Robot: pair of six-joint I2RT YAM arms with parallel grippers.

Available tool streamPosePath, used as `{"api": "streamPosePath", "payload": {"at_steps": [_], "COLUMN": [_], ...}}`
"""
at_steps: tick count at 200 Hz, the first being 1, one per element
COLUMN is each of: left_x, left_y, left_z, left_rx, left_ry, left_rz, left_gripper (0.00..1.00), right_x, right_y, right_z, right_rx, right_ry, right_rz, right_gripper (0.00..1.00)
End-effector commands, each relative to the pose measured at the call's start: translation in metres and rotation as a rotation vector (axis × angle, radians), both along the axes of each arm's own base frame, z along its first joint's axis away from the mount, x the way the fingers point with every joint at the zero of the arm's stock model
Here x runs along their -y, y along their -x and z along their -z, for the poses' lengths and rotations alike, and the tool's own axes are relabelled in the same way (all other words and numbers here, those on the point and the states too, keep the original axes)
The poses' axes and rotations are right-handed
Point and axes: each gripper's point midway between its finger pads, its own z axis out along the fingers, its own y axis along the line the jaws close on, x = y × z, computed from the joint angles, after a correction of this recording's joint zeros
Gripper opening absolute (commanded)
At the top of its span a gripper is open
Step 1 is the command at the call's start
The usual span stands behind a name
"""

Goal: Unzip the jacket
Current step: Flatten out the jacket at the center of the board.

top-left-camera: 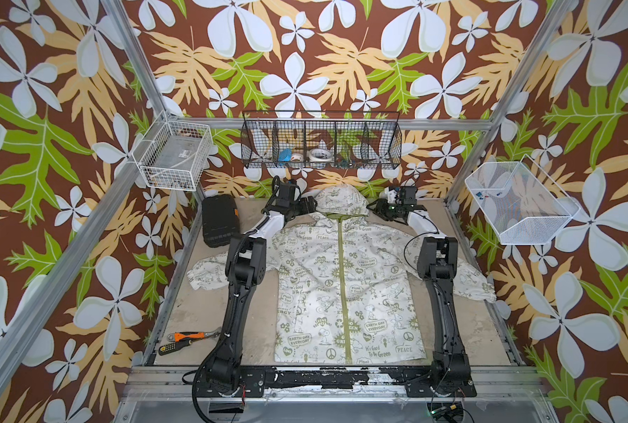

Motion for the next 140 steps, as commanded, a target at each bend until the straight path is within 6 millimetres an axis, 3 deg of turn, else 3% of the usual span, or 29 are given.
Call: {"api": "streamPosePath", "payload": {"at_steps": [1, 12, 42, 62, 79, 98, 119, 140], "left_x": [-0.014, -0.017, -0.027, -0.036, -0.041, -0.052, -0.056, -0.067], "left_y": [0.006, 0.016, 0.045, 0.063, 0.078, 0.094, 0.111, 0.112], "left_z": [-0.026, -0.035, -0.049, -0.051, -0.039, -0.012, 0.023, 0.048], "left_rx": [0.090, 0.121, 0.154, 0.140, 0.092, 0.018, -0.050, -0.136], "left_ry": [-0.094, -0.131, -0.233, -0.274, -0.292, -0.343, -0.420, -0.483], "left_rz": [-0.014, 0.011, 0.065, 0.069, 0.070, 0.063, 0.136, 0.123], "left_gripper": [0.94, 1.00, 1.00, 0.97, 0.94, 0.94, 0.96, 0.97], "right_x": [0.008, 0.015, 0.036, 0.039, 0.040, 0.043, 0.048, 0.048], "right_y": [0.009, 0.016, 0.048, 0.078, 0.106, 0.135, 0.160, 0.175], "right_z": [-0.022, -0.030, -0.048, -0.055, -0.054, -0.045, -0.021, 0.002], "right_rx": [0.017, 0.016, -0.035, -0.057, -0.079, -0.118, -0.183, -0.239], "right_ry": [0.060, 0.091, 0.200, 0.227, 0.234, 0.252, 0.274, 0.276], "right_rz": [-0.004, -0.001, 0.027, 0.040, 0.055, 0.069, 0.087, 0.091], "right_gripper": [0.60, 0.63, 0.68, 0.69, 0.71, 0.72, 0.72, 0.65]}}
